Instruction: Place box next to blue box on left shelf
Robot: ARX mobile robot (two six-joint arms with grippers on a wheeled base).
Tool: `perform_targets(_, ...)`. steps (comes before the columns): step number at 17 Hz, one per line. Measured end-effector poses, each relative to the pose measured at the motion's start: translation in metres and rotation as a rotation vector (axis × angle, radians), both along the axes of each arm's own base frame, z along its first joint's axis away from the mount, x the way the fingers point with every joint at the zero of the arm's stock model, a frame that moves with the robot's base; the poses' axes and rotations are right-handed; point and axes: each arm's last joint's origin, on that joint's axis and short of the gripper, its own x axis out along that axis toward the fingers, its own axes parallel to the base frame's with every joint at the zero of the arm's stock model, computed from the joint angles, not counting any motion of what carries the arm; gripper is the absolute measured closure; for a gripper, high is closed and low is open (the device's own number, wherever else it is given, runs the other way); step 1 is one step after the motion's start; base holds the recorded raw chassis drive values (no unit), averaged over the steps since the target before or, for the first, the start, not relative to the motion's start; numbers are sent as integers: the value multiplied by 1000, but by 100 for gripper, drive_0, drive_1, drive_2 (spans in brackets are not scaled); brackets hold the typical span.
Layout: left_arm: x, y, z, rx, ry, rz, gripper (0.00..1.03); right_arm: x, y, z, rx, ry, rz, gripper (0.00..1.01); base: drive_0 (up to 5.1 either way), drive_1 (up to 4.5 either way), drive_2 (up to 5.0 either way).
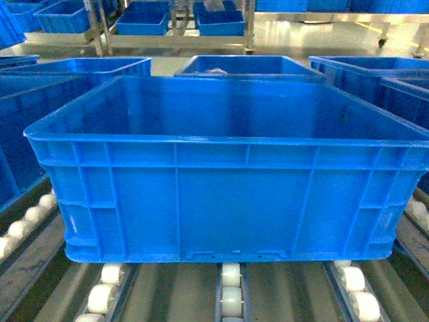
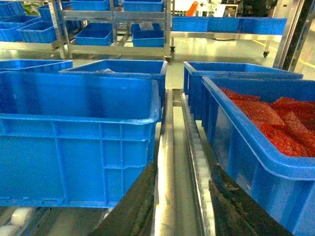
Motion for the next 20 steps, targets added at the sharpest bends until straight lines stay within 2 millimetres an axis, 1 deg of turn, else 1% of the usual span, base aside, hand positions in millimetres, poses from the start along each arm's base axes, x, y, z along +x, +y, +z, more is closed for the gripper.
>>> perform_targets(1,0,0,0,0,0,0,57,0,0,0,0,0,0,60,0,0,0)
perform_targets(2,0,0,0,0,0,0,42,0,0,0,0,0,0,48,0,0,0)
perform_targets(4,0,0,0,0,0,0,17,0,0,0,0,0,0,22,0,0,0)
perform_targets(5,0,0,0,0,0,0,3,0,0,0,0,0,0,7,0,0,0)
perform_targets(6,0,0,0,1,0,0,6,0,0,0,1,0,0,1,0,0,0)
perform_targets(7,0,0,0,1,0,0,5,0,0,0,0,0,0,4,0,0,0)
perform_targets(20,0,0,0,1,0,0,5,0,0,0,0,0,0,3,0,0,0)
